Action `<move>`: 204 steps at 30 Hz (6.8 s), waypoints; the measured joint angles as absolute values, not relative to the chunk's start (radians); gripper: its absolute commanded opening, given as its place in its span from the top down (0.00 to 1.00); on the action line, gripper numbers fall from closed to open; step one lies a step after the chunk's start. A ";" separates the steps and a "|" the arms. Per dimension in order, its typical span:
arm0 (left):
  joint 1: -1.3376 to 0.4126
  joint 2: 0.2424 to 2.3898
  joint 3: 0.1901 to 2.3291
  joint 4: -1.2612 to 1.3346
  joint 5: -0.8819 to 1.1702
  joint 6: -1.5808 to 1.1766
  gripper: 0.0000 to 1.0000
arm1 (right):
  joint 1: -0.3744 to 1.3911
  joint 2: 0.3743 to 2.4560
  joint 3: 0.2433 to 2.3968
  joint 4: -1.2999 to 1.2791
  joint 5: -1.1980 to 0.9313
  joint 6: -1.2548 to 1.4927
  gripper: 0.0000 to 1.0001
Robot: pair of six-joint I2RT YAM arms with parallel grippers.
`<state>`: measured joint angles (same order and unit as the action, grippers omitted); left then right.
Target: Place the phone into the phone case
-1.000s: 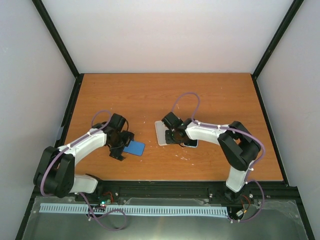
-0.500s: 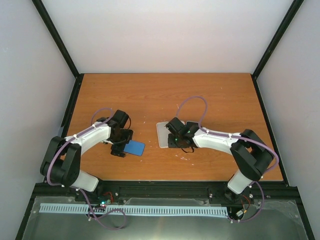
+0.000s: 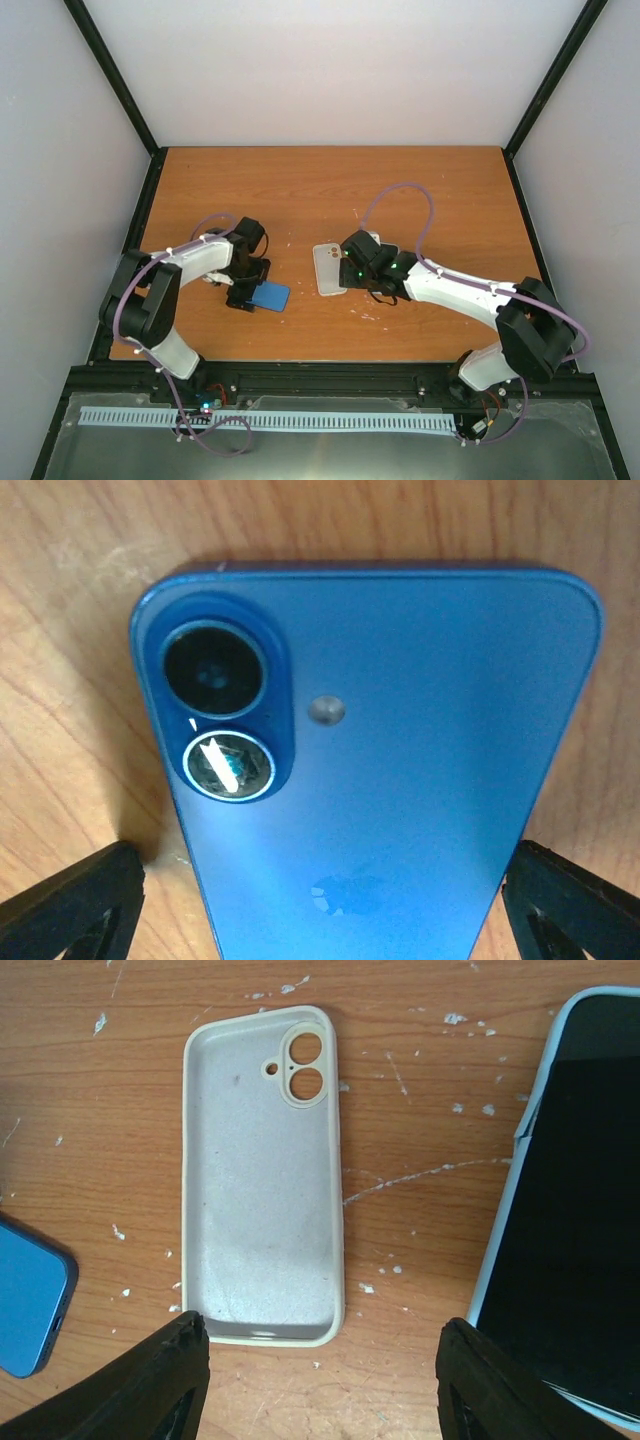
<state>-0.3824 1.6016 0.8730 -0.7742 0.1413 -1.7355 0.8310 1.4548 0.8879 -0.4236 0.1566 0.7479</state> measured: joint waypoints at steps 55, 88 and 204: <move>-0.469 1.324 0.797 -0.463 0.398 -1.571 0.33 | 0.917 1.422 0.685 0.183 -0.153 0.777 0.75; -0.479 1.143 0.768 -0.398 0.371 -1.475 0.01 | 0.929 1.246 0.845 -0.147 0.118 0.291 0.97; -0.438 1.596 0.609 0.000 0.629 -0.942 0.61 | 0.741 1.666 0.756 0.008 -0.285 0.648 0.51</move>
<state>-0.4377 1.5959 0.6090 0.0002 0.6289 -0.9417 0.7414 1.6661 0.7559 0.0082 -0.2852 0.6483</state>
